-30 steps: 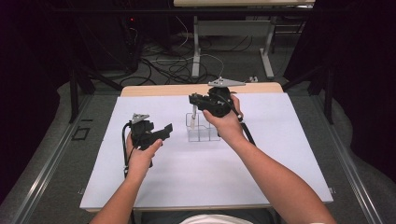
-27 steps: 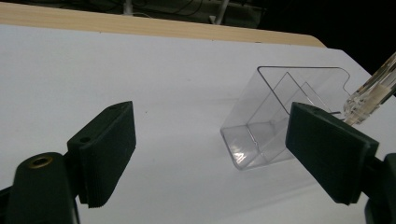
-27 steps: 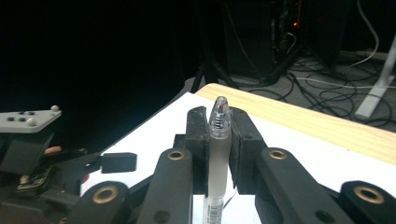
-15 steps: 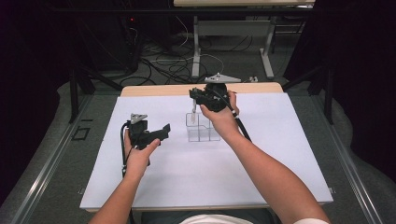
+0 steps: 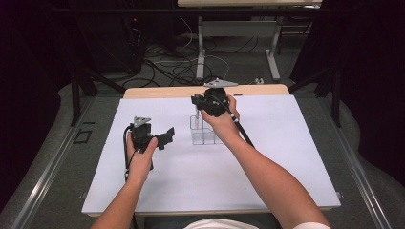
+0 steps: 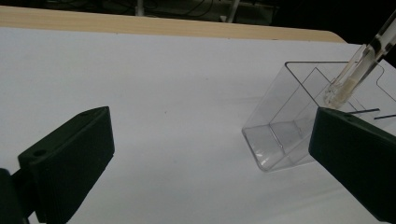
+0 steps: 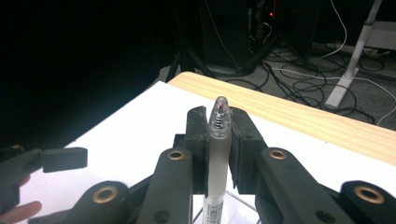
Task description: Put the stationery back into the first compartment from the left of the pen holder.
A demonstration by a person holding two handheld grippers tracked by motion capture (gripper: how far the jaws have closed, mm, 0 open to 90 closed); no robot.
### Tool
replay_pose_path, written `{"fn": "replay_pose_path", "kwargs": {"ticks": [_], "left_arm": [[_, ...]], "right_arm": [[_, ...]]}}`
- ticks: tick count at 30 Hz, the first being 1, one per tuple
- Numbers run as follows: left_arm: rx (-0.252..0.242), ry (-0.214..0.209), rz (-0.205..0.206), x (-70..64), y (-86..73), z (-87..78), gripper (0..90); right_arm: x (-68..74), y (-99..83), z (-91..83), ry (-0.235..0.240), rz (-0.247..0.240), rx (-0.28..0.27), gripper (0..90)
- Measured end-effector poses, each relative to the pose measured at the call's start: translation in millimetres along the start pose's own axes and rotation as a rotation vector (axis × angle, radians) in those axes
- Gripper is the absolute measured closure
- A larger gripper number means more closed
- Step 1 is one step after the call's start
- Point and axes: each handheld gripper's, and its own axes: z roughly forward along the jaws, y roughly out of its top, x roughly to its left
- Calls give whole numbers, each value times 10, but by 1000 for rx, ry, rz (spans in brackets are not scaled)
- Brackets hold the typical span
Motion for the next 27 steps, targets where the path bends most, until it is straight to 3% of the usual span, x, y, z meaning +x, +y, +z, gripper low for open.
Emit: {"fn": "replay_pose_path", "kwargs": {"ticks": [12, 19, 22, 27], "left_arm": [[8, 2, 6, 3, -15, 9, 3], [15, 2, 16, 6, -21, 10, 3], [20, 4, 22, 9, -24, 15, 3], [25, 12, 30, 22, -30, 17, 3]], "right_arm": [[-4, -105, 112, -8, 5, 59, 793], [-5, -78, 65, -1, -10, 39, 675], [-16, -74, 10, 2, -28, 6, 608], [-63, -118, -96, 18, -16, -4, 486]]}}
